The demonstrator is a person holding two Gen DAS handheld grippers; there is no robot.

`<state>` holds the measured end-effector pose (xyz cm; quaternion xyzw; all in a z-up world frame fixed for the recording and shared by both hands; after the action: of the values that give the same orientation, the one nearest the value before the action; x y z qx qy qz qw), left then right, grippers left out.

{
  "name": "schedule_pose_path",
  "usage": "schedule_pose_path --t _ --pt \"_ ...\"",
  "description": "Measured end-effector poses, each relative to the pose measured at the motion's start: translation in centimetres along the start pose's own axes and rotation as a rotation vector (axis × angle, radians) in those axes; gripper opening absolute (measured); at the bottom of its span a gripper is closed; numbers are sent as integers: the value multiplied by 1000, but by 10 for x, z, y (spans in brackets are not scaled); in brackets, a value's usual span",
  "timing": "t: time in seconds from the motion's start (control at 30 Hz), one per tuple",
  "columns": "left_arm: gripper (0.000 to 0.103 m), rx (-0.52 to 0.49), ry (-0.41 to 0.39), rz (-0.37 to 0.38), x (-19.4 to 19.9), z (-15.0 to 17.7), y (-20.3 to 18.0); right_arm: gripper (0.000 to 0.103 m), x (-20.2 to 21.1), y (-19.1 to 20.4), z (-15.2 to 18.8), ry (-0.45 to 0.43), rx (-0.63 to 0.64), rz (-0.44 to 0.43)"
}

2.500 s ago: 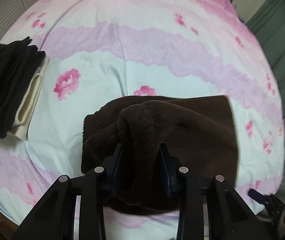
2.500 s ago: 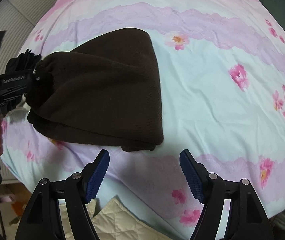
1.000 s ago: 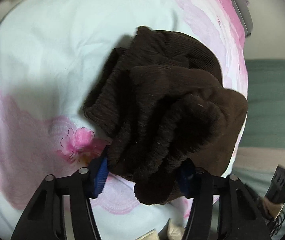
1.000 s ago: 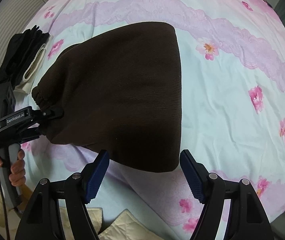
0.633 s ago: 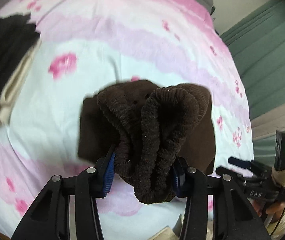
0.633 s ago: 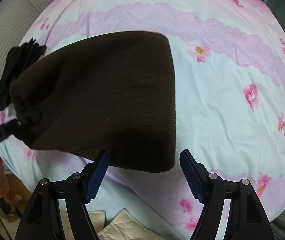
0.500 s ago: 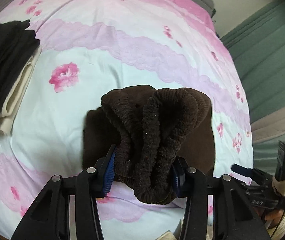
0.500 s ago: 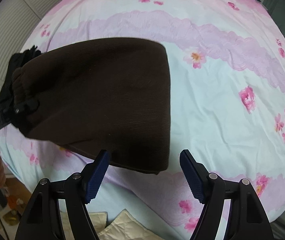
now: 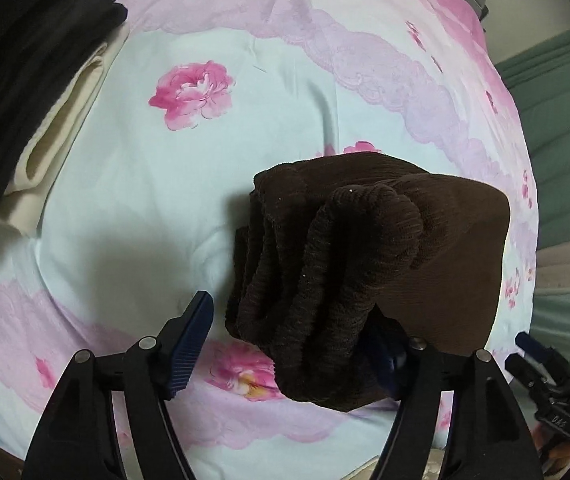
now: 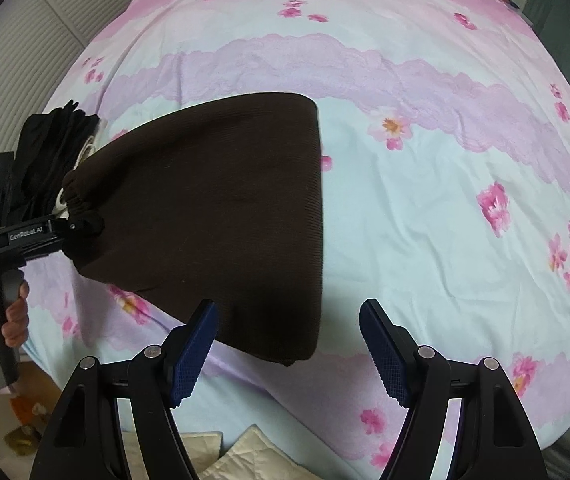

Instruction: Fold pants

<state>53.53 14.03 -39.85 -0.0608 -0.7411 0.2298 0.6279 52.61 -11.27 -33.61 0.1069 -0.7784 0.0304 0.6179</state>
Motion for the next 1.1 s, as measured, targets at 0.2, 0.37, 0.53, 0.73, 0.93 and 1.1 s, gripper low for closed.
schedule_pose_path --t 0.2,0.37,0.53,0.73,0.93,1.1 --pt "71 -114 -42 -18 32 0 -20 74 3 5 -9 -50 -18 -61" --pt "72 -149 -92 -19 51 -7 -33 74 2 4 -12 -59 -26 -50" --pt "73 -141 -65 -35 40 -12 -33 84 -6 -3 -18 -79 -29 8" --pt "73 -214 -48 -70 26 -6 -45 84 -12 -1 -24 -82 -18 -3" --pt "73 -163 0 -73 -2 -7 -29 84 -26 1 -30 -85 -14 -19" --pt "77 -78 29 1 -17 -4 -13 84 -48 0 -33 -51 -30 -35"
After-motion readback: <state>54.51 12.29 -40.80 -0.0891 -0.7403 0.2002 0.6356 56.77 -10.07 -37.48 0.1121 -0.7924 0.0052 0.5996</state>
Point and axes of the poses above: each gripper's, at about its wrist camera, not at the fingertips, and x roughly against the way its jaws point, y to its left, z to its underside, the point moved 10 cm from there along -x, roughly the way its jaws point, and after that the axes turned 3 degrees about z, right-handed, at the moved point
